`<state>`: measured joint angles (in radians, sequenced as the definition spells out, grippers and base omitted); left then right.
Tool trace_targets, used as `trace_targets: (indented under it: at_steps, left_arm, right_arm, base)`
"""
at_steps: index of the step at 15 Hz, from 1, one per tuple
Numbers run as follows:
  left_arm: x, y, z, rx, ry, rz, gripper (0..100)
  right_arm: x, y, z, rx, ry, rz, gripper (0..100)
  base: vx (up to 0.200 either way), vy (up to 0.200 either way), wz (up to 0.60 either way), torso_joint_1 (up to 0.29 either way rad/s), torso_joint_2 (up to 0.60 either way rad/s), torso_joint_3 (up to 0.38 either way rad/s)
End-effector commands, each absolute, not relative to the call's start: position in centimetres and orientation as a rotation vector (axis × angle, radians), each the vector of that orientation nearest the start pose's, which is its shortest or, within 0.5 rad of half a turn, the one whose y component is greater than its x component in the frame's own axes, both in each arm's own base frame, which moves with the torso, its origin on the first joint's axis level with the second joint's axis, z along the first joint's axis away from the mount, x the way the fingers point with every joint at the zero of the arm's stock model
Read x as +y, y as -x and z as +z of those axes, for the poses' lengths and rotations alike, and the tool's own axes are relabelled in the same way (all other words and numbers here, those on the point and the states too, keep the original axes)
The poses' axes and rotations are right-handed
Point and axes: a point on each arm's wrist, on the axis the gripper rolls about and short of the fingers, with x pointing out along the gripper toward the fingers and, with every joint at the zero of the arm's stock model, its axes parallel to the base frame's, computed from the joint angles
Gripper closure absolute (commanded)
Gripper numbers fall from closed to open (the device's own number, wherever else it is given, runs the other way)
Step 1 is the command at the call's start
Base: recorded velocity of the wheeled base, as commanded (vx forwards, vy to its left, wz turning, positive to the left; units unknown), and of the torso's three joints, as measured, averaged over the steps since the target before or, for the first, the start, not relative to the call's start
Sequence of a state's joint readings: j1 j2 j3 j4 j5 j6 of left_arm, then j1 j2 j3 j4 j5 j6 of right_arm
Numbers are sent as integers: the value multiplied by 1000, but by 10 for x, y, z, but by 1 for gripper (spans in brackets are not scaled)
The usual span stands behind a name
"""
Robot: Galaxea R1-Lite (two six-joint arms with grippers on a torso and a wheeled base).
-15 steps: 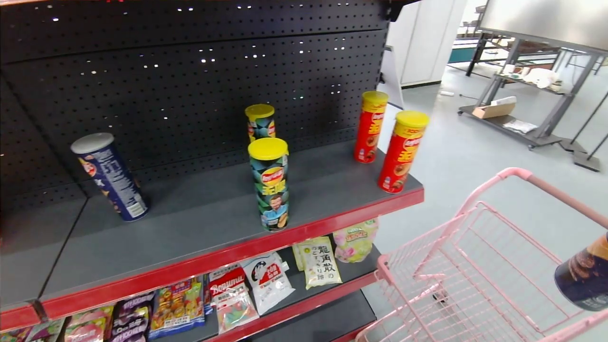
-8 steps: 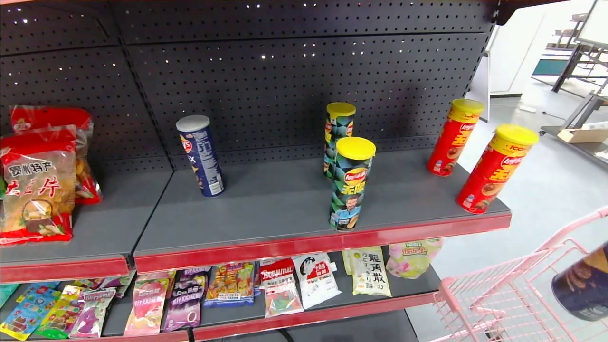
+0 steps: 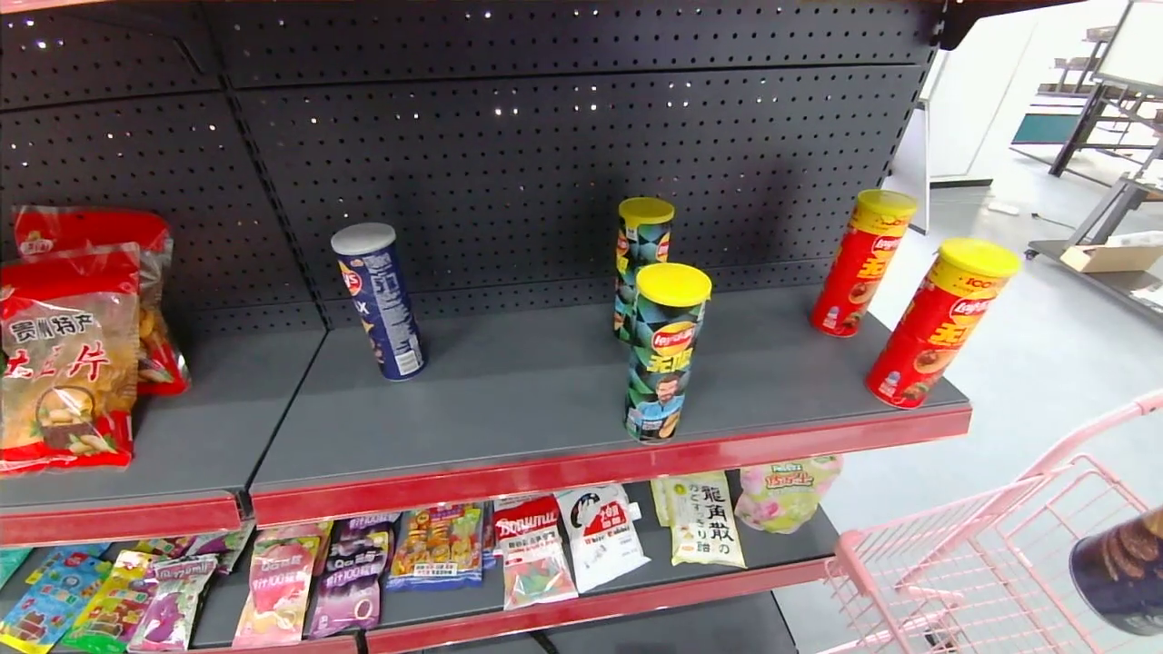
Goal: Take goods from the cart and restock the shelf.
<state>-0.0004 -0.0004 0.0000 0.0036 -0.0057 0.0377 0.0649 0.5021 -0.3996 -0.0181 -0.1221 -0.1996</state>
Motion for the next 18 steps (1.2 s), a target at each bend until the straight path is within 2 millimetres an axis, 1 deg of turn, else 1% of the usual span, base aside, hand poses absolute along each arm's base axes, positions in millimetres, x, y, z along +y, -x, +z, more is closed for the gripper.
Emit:
trace_targets:
  at_steps: [1,13,18]
  left_arm:
    - [0,23,75,3,-38,-6,0]
    - [0,23,75,3,-38,-6,0]
    - [0,23,75,4,-37,-6,0]
  right_arm:
    - [-2,-19,192,83,207,-49,100]
    - [-1,-20,187,98,210,-44,100]
    - [-1,-20,187,95,209,-44,100]
  base:
    - [0,200,0,-2,2,2]
    - [0,200,0,0,4,4]
    - [0,0,0,0,0,0]
